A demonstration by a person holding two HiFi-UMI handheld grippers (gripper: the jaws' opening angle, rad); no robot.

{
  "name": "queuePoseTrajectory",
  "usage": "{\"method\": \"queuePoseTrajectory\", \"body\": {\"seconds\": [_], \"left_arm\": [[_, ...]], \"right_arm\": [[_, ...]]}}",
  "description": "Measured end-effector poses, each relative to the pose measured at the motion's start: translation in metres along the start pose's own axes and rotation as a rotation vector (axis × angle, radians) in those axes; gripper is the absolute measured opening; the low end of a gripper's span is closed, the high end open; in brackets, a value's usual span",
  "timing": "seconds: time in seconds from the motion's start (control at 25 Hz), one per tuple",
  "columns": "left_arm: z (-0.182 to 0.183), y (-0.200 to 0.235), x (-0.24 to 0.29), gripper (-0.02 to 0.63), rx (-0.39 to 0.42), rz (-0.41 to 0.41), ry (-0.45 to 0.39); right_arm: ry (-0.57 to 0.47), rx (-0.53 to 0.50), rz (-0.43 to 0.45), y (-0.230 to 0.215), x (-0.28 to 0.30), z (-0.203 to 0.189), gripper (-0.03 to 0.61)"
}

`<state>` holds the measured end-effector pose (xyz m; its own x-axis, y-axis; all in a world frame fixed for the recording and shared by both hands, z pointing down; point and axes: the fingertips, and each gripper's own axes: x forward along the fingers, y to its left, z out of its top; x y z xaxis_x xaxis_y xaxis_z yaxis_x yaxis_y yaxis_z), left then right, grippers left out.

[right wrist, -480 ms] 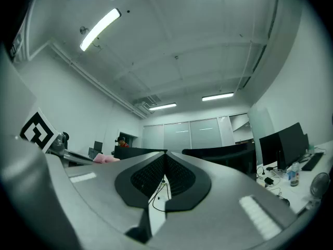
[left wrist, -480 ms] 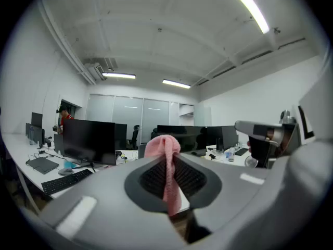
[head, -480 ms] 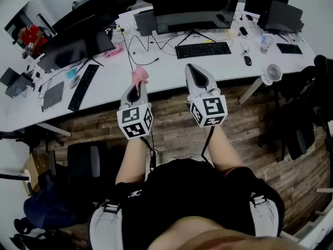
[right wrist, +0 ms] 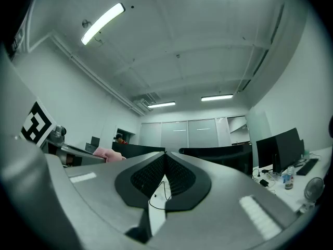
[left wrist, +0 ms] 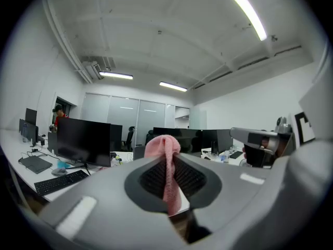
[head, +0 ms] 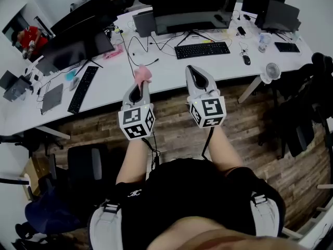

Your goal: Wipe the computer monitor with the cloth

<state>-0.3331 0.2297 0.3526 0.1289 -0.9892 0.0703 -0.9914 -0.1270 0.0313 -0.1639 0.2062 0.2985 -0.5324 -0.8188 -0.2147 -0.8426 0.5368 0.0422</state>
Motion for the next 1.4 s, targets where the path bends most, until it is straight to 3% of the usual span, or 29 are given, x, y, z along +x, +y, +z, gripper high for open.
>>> {"method": "queuePoseTrajectory", "body": {"seconds": [0.84,1.16,1.4], "left_arm": [[-0.017,0.055,0.016,0.067,-0.003,-0.063,0.014],[-0.026,0.041,0.060,0.067,0.028,-0.088,0.006],[-0.019,0.029,0.126,0.067,0.011,-0.098,-0.012]], "right_arm": [[0.010,-0.032,-0.099,0.020,0.020,-0.019,0.002],[0.014,-0.005,-0.102,-0.021,0.051,-0.042,0.002],[0.025,0.016,-0.096,-0.072,0.095,-0.063,0.002]]}}
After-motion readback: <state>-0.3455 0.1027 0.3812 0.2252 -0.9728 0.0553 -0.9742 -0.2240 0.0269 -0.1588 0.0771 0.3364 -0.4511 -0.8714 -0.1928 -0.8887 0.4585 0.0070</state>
